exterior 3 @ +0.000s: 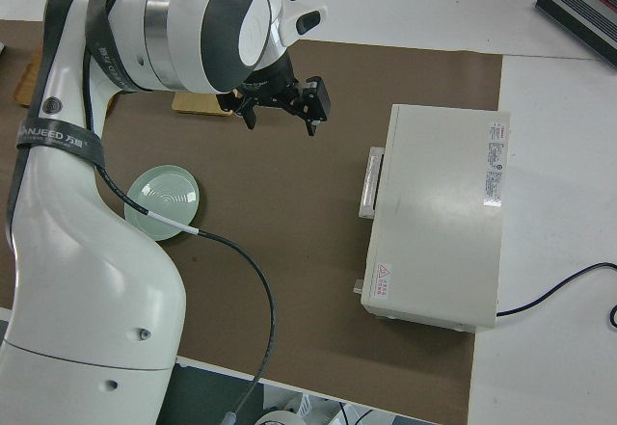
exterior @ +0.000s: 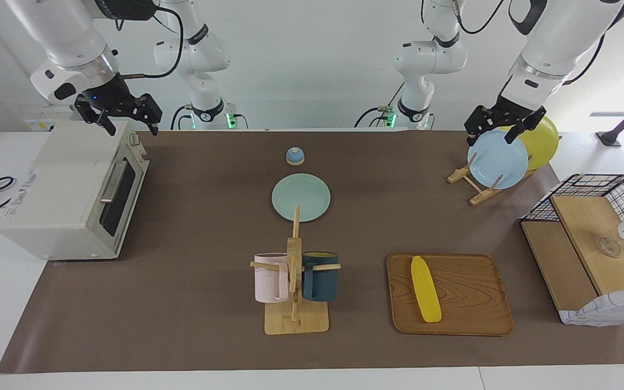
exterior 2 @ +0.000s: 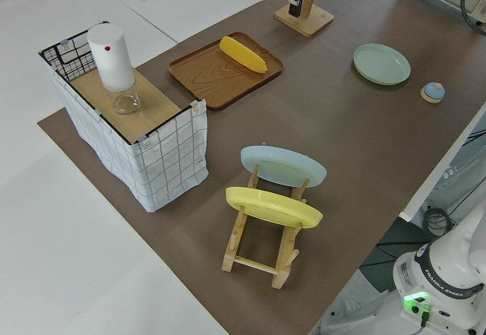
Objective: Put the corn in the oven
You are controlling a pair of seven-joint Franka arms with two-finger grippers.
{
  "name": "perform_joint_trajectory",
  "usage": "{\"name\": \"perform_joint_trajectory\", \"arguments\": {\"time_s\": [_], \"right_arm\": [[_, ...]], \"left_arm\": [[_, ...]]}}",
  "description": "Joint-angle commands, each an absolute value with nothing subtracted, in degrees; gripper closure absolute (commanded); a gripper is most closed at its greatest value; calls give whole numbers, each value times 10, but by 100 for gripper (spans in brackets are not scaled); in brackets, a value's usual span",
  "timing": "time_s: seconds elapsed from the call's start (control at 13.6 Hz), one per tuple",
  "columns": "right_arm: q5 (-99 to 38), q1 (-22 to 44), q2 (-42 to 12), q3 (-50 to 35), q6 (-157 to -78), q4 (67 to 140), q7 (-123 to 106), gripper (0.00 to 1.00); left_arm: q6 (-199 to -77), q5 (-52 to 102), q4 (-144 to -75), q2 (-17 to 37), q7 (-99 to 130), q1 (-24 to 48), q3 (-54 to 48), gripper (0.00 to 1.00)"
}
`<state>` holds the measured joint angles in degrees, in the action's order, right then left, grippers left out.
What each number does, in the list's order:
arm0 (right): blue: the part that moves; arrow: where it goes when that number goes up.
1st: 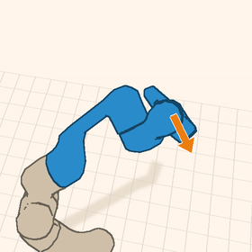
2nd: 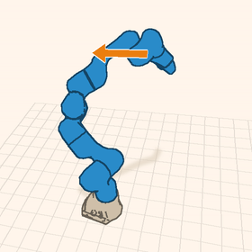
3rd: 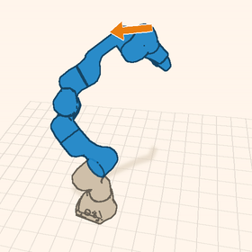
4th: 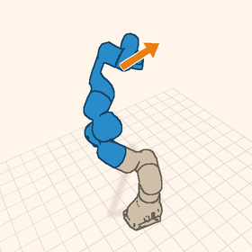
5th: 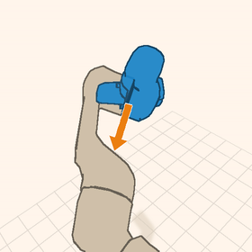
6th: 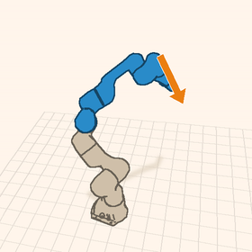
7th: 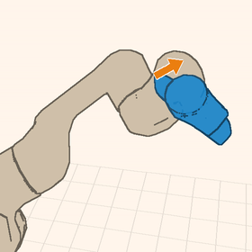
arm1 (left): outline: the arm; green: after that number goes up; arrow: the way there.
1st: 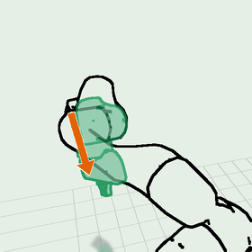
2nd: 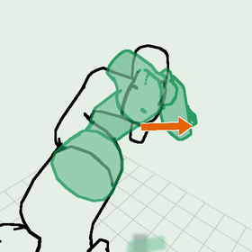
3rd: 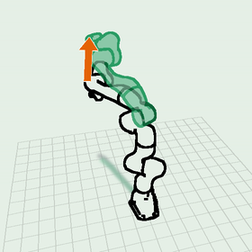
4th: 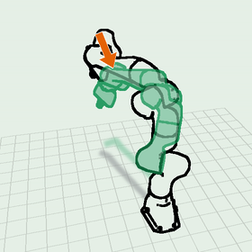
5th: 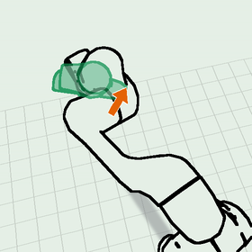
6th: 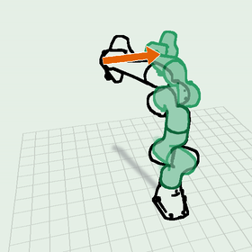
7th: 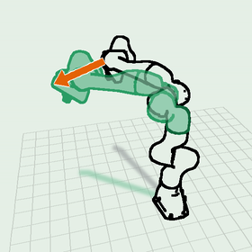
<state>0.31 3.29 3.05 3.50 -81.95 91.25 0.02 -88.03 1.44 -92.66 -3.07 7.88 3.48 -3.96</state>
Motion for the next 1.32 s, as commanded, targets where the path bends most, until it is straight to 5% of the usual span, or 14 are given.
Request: {"name": "perform_joint_trajectory", "arguments": {"time_s": [0.0, 0.37, 0.59, 0.66, 1.25], "right_arm": [[14, 34, 47, 30, -834, 929, 4, 0], [12, 33, 48, 30, -836, 935, -6, 0], [16, 29, 82, 30, -894, 1019, -18, 91], [20, 27, 91, 32, -923, 1052, -35, 100], [178, -10, 132, 35, -1054, 1207, -117, 100]], "left_arm": [[-876, 13, -929, -38, 82, 38, -37, 0], [-876, 14, -929, -38, 82, 37, -37, 0], [-876, 14, -929, -37, 82, 37, -37, 0], [-876, 14, -929, -38, 82, 37, -37, 0], [-876, 14, -929, -38, 82, 37, -37, 0]]}}
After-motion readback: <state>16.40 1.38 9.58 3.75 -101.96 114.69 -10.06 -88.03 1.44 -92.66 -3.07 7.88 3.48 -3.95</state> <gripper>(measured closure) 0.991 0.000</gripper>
